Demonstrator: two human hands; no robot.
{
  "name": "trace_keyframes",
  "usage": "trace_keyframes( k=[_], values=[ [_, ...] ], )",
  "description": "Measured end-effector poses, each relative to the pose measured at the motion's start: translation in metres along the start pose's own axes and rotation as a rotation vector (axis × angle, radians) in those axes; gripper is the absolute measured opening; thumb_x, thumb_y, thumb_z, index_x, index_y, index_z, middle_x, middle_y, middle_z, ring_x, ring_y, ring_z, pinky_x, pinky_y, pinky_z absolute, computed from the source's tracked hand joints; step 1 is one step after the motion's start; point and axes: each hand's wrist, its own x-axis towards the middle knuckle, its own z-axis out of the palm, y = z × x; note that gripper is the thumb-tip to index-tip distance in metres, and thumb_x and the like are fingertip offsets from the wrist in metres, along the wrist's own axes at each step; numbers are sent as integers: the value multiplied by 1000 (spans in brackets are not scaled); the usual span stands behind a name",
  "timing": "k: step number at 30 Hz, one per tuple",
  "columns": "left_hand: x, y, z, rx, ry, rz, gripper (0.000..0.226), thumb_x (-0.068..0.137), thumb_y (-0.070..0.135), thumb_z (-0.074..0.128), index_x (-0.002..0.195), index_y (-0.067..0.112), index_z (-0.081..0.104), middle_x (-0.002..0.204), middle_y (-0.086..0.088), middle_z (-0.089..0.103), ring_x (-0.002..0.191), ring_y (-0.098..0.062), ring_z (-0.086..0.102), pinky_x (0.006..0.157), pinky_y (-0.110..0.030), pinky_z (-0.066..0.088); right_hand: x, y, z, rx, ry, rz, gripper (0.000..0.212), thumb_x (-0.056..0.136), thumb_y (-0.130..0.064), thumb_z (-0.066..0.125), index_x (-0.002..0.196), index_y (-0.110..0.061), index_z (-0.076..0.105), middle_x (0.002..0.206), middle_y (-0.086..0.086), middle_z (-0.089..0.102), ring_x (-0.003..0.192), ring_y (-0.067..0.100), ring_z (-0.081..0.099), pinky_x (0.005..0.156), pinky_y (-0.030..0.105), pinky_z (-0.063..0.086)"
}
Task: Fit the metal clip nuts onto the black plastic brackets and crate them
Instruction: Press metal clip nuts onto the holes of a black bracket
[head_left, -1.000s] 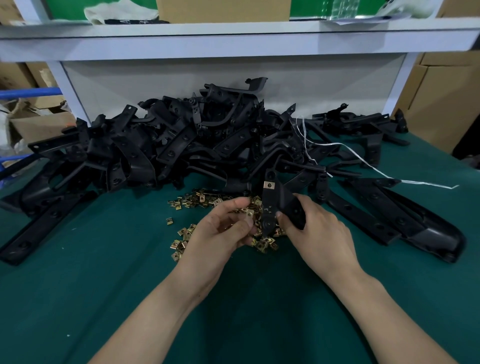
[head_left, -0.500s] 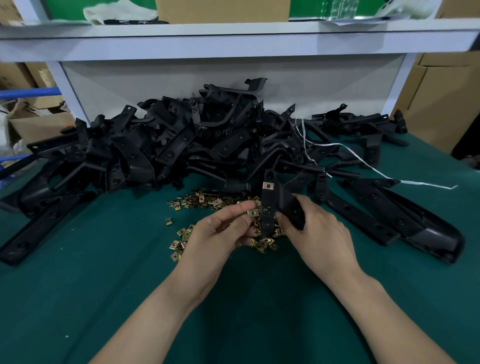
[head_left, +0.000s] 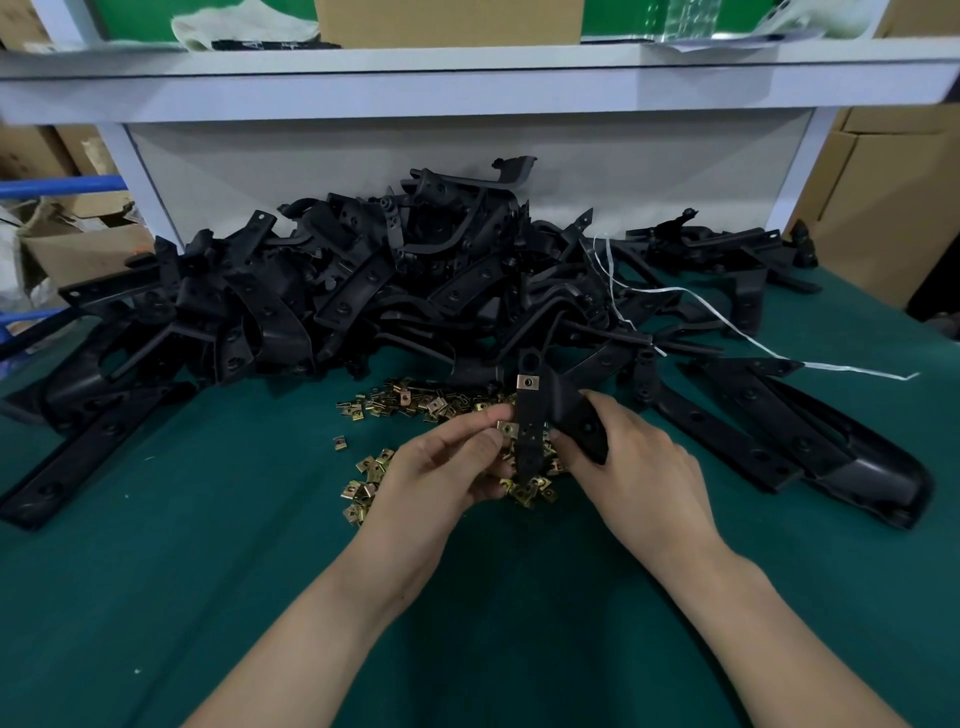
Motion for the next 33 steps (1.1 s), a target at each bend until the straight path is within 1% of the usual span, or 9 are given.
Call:
trace_keyframes(
  k=[2,5,8,10,14,20,23,29,33],
  values=[
    [0,-2,1,-18,3,-12,25,99,11,59,110,23,78,94,-5,72,77,-10,63,74,-26,54,0,-1,-1,0,-2,3,45,93,-64,47,133,-43,45,120,-14,65,99,24,67,72,37,46],
    [-1,-4,5,-18,31,-18,29,100,11,59,105,30,80,87,3,74,75,-7,64,72,-26,54,-2,-4,-1,4,-12,3,47,93,-62,48,136,-42,45,121,-16,65,98,21,67,75,36,48],
    [-3,-6,10,25,77,6,29,100,14,59,105,36,78,102,4,77,88,-7,67,76,-27,53,-3,-8,-1,-5,-14,-3,49,94,-61,48,139,-41,44,122,-16,64,98,19,67,73,34,46],
    [-5,-7,14,44,88,36,26,99,19,62,107,38,77,105,6,77,91,-4,67,76,-24,53,-3,-9,-1,-21,-21,0,50,95,-62,47,140,-42,42,124,-16,64,98,20,67,75,37,50],
    [-10,-11,21,104,73,50,21,95,29,69,103,48,74,97,13,74,84,1,63,75,-19,54,-3,-11,0,-72,-39,-3,50,96,-62,46,142,-42,39,129,-16,61,103,22,66,77,39,50],
    [-9,-15,20,117,96,14,13,95,25,68,101,33,76,77,16,67,72,-3,57,71,-22,53,-5,-13,2,-73,-30,-32,50,95,-62,46,140,-42,41,128,-17,62,101,21,67,69,33,39],
    [-8,-15,19,193,108,29,11,96,28,66,105,28,73,71,17,64,68,-2,57,70,-21,53,-6,-13,2,-83,-33,-43,52,95,-62,45,142,-40,41,129,-16,61,102,21,66,72,35,45],
    [-12,-11,19,295,87,86,9,97,28,64,104,27,70,66,20,64,60,5,56,59,-9,44,-7,-16,0,-70,-42,-41,53,95,-60,47,143,-39,40,128,-15,62,102,22,66,76,38,49],
    [-12,-10,20,326,107,101,8,97,24,64,103,27,69,67,20,64,59,5,54,59,-10,45,-9,-17,-1,-77,-29,-48,51,95,-58,50,142,-39,42,128,-15,62,101,21,67,73,36,48]
  ],
)
